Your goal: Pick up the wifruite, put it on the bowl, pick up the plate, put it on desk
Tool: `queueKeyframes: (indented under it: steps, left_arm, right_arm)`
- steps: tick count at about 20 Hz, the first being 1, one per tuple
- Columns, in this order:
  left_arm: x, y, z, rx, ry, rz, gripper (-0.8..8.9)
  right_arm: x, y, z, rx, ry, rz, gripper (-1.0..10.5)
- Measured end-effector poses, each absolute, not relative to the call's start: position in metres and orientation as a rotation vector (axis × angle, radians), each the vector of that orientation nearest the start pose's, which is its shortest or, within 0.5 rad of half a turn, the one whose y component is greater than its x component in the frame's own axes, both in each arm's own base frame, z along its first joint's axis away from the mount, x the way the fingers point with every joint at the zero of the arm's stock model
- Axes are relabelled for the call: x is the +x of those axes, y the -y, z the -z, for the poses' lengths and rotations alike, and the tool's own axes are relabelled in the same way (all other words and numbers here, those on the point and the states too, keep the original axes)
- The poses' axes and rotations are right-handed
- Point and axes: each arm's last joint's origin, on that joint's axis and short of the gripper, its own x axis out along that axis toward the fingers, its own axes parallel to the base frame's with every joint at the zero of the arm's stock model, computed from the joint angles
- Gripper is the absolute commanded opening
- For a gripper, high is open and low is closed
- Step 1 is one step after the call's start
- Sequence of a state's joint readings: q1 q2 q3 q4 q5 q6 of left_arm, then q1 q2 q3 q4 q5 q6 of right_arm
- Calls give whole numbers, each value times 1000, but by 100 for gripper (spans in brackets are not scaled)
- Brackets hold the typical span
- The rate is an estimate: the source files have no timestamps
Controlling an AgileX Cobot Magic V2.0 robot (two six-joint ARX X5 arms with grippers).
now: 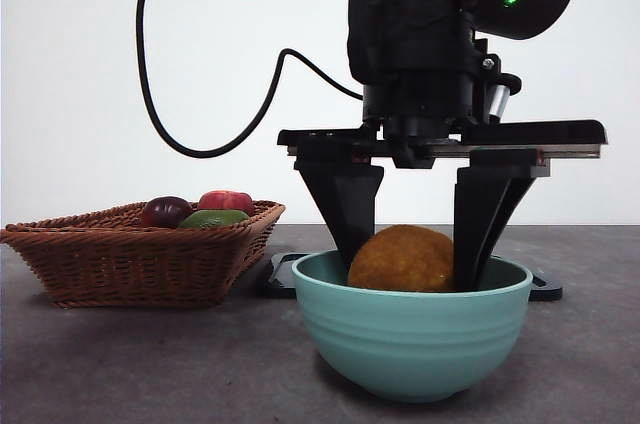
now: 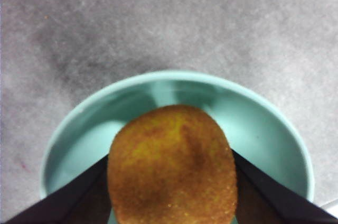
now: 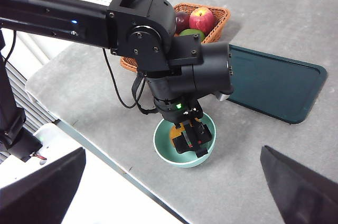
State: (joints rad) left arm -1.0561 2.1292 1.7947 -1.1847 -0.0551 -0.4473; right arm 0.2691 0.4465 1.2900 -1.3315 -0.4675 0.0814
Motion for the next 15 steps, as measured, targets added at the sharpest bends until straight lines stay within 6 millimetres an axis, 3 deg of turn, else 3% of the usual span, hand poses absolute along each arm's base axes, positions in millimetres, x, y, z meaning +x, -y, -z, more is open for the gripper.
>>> queueKeyframes:
  steps: [4, 12, 15]
  left_arm:
    - [211, 361, -196, 485, -1466, 445, 247]
    - [211, 359, -196, 515, -1485, 443, 259]
    - [211, 359, -196, 527, -1476, 463, 398]
  right_arm:
    - [-20, -8, -397, 121, -524, -703, 580]
    - [-20, -8, -396, 119, -523, -701, 580]
    - [-20, -8, -396, 118, -523, -702, 580]
